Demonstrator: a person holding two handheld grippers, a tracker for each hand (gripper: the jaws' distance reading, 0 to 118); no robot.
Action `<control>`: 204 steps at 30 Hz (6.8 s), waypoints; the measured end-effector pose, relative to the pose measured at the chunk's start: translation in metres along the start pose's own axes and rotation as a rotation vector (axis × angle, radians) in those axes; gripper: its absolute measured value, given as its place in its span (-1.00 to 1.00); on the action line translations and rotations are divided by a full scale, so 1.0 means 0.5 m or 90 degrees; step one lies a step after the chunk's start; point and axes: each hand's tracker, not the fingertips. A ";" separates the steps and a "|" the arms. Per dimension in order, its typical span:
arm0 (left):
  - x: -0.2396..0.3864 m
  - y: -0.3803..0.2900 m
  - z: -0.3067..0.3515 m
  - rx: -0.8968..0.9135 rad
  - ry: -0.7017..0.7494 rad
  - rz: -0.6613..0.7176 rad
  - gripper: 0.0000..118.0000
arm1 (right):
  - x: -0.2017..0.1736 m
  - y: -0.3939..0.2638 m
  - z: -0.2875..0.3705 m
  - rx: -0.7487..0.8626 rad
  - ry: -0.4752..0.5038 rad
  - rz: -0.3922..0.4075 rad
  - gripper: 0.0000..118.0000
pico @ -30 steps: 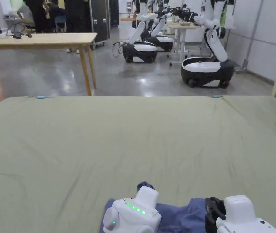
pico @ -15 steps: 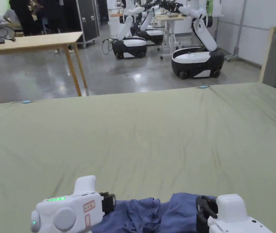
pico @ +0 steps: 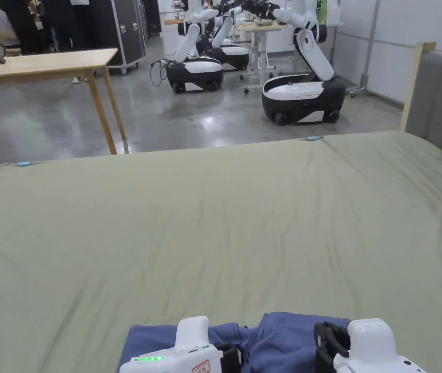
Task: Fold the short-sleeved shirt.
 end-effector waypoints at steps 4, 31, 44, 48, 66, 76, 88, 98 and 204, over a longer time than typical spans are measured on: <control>-0.053 0.004 0.077 0.050 -0.008 0.018 -0.88 | -0.023 0.002 -0.005 -0.001 0.004 0.007 -0.81; -0.351 -0.068 0.087 0.104 -0.200 0.513 -0.85 | -0.076 0.045 -0.001 -0.001 -0.008 0.026 -0.81; -0.230 0.093 0.293 0.169 0.131 -0.007 -0.86 | -0.063 0.028 -0.001 -0.004 -0.003 0.005 -0.81; -0.024 0.112 0.199 0.119 0.135 -0.181 -0.86 | -0.045 0.022 0.017 0.002 -0.010 0.008 -0.81; 0.085 0.089 0.107 0.134 -0.045 -0.059 0.64 | 0.080 -0.007 0.056 0.000 -0.039 -0.019 -0.81; 0.021 0.021 -0.025 -0.053 -0.100 0.074 -0.83 | 0.078 -0.014 0.039 -0.016 -0.015 -0.046 -0.81; 0.033 0.006 0.003 -0.025 -0.162 0.089 -0.83 | 0.038 0.005 -0.038 -0.106 0.114 -0.060 -0.81; -0.209 -0.002 0.180 0.035 -0.162 0.155 1.00 | 0.040 -0.071 -0.168 -0.183 0.184 -0.187 -0.81; 0.097 0.306 0.496 0.458 0.297 -0.226 1.00 | -0.177 0.467 0.029 0.202 0.021 0.097 1.00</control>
